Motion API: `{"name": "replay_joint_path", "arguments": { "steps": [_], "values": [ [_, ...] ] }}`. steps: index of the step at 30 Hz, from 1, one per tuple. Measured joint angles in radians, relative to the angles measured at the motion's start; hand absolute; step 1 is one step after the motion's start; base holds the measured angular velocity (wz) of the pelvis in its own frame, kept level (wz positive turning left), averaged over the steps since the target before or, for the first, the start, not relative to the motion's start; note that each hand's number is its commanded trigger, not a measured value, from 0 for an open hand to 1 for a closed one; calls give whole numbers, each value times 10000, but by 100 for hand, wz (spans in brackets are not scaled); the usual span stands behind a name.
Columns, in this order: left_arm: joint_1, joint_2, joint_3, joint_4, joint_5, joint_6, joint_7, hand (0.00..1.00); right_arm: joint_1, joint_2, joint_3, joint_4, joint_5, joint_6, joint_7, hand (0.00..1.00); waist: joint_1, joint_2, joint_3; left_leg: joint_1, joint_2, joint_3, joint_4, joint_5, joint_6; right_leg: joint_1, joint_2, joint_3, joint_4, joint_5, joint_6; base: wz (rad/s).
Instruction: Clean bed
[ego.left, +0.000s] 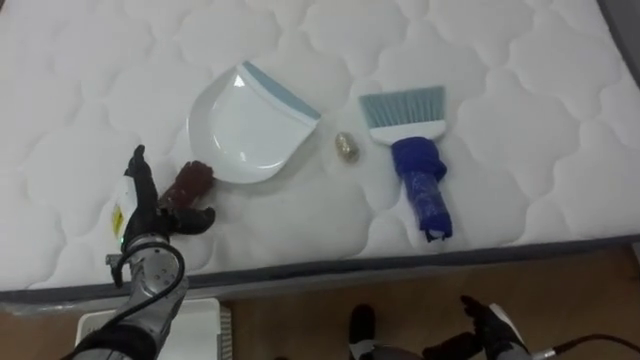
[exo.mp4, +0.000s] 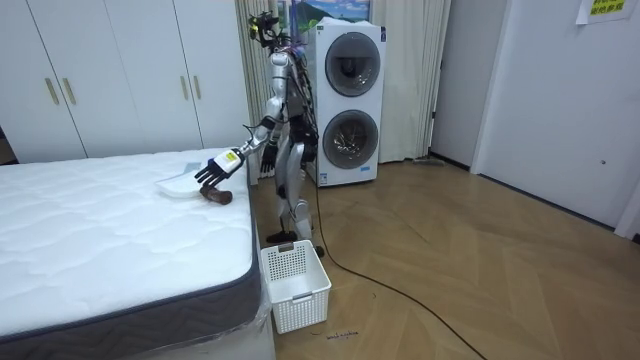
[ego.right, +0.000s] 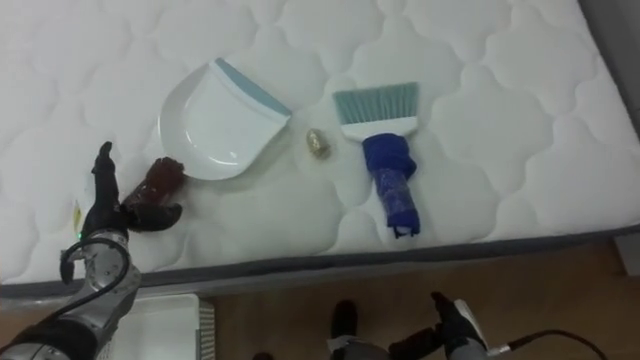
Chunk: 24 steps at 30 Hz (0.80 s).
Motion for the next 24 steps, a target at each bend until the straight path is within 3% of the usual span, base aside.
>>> {"name": "replay_joint_path", "arguments": {
  "steps": [11, 20, 24],
  "values": [
    [-12, 73, -6, -23, -30, -25, 419, 0, -17, 0, 20, -118, 461, -14, -21, 0, -239, -20, -2, -518, 2, 63, 403, -76, 24, -520, -71, 39, 387, -53, -23, 0],
    [-38, 128, -113, -19, -32, -300, 540, 0, 18, -13, 0, -169, 794, -87, -37, 0, -276, -35, 18, -752, 0, 107, 561, -162, 39, -763, -108, 46, 538, -104, 1, 0],
    [-62, 164, -181, 22, -30, -299, 520, 0, 47, -48, -2, -217, 819, -101, -21, 0, -307, -9, 64, -1027, 9, 80, 755, -221, 47, -1032, -114, 49, 723, -168, -16, 0]
  ]
}}
